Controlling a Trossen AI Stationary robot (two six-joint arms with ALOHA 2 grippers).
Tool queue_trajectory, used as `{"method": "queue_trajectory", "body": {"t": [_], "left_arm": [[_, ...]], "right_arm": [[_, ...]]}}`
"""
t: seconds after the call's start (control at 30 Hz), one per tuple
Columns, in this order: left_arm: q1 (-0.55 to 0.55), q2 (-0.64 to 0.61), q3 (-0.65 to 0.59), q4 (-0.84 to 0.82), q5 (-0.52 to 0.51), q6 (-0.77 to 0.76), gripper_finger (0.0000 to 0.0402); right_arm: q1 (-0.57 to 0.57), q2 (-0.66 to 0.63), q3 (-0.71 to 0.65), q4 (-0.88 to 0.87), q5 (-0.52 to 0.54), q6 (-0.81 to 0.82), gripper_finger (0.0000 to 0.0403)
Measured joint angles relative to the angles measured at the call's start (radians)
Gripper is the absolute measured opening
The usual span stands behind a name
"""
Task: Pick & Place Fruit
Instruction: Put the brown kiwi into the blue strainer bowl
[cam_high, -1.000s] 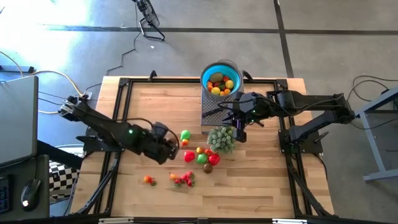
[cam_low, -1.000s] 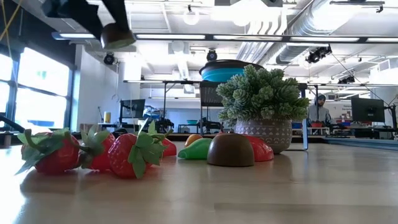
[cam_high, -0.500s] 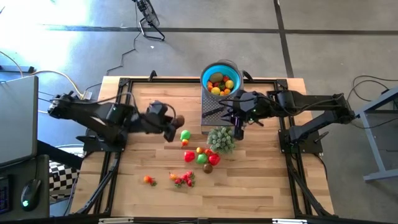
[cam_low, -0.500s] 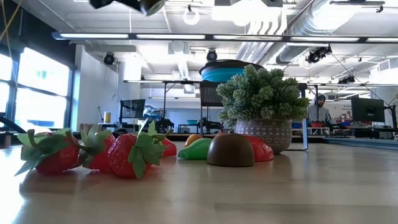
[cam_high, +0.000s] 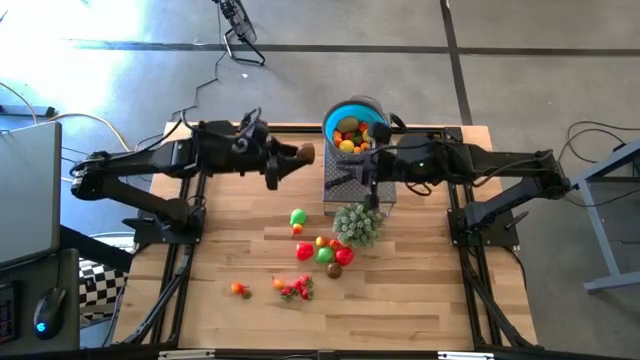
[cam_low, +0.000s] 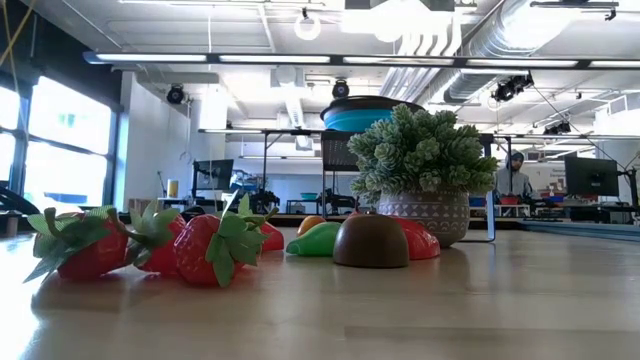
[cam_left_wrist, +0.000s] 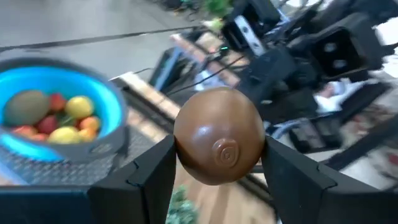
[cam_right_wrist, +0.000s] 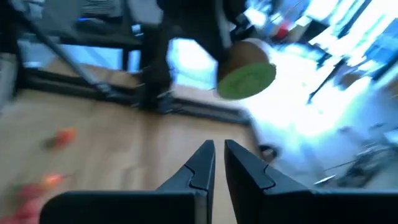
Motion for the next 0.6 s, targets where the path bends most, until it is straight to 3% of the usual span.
{"method": "queue_trajectory", "body": {"t": [0.2, 0.43, 0.6], "left_arm": [[0.054, 0.0, 0.0, 0.124, 0.183, -0.024, 0.021], [0.063, 0.0, 0.0, 0.18, 0.275, -0.061, 0.021], [0.063, 0.0, 0.0, 0.227, 0.355, -0.108, 0.021]], "right_arm": [[-0.008, 0.0, 0.0, 0.119, 0.077, -0.166, 0.0028], [-0.007, 0.013, 0.0, 0.18, 0.028, -0.264, 0.0028], [-0.007, 0.013, 0.0, 0.232, -0.094, -0.326, 0.0028]]}}
